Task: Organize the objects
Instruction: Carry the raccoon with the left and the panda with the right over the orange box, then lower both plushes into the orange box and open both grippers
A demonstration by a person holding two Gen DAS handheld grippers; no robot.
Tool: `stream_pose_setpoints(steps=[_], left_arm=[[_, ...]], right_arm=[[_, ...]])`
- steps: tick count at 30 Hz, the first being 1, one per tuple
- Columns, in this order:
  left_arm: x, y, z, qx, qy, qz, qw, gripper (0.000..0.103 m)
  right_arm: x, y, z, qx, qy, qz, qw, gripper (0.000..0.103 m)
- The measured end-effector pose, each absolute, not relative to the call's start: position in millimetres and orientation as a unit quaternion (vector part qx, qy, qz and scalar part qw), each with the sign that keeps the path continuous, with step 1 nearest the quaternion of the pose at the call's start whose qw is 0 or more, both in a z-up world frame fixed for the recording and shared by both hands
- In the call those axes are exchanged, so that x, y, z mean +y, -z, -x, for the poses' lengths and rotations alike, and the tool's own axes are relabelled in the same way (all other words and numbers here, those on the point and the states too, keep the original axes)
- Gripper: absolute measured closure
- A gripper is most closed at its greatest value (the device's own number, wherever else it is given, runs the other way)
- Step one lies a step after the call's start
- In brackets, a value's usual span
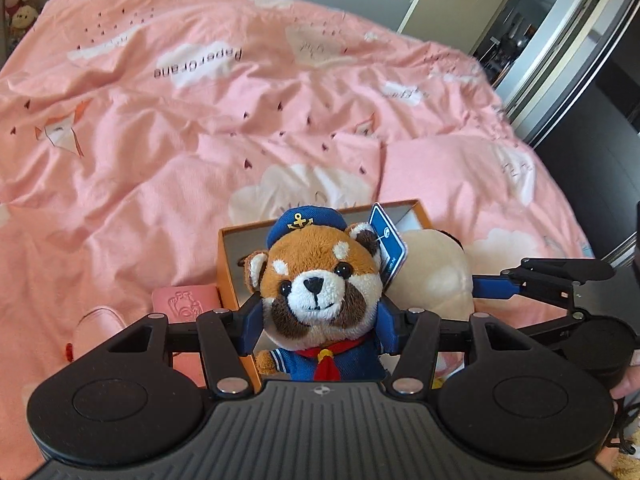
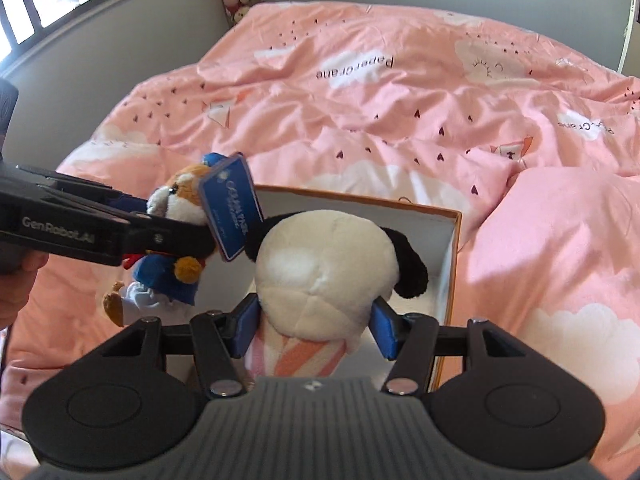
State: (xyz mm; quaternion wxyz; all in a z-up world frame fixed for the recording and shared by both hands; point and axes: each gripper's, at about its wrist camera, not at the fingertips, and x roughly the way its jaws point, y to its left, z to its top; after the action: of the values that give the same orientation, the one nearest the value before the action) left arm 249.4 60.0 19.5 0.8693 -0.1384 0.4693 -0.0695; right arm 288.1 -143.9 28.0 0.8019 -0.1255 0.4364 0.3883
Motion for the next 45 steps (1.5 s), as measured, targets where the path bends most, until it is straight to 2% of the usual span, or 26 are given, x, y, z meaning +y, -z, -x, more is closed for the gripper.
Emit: stream_pose_setpoints(steps=[7, 16, 25, 37, 45], left_arm=[[45, 6, -273, 0.508, 0.038, 0.092, 0.855, 0.039], [27, 19, -291, 0.538, -0.001, 0.038, 0.842, 0.038], [12, 25, -298, 0.549, -0.013, -0.02, 0.835, 0.028], [15, 24, -298, 0.552, 0.006, -0.02, 0.834, 0.028], [8, 24, -298, 0.57, 0.038, -0.054, 0.819, 0.023]], right_arm=[[-113, 3, -306, 0.438, -0.398, 0.177, 0.787, 0.043], [-101, 32, -320, 0.461, -0.396, 0.179, 0.773, 0.043], [-94, 47, -322, 0.472, -0.384, 0.187, 0.772, 0.043], [-97, 49, -318, 0.47, -0.346, 0.203, 0.786, 0.041], [-101, 44, -311, 0.465, -0.354, 0.216, 0.782, 0.041]])
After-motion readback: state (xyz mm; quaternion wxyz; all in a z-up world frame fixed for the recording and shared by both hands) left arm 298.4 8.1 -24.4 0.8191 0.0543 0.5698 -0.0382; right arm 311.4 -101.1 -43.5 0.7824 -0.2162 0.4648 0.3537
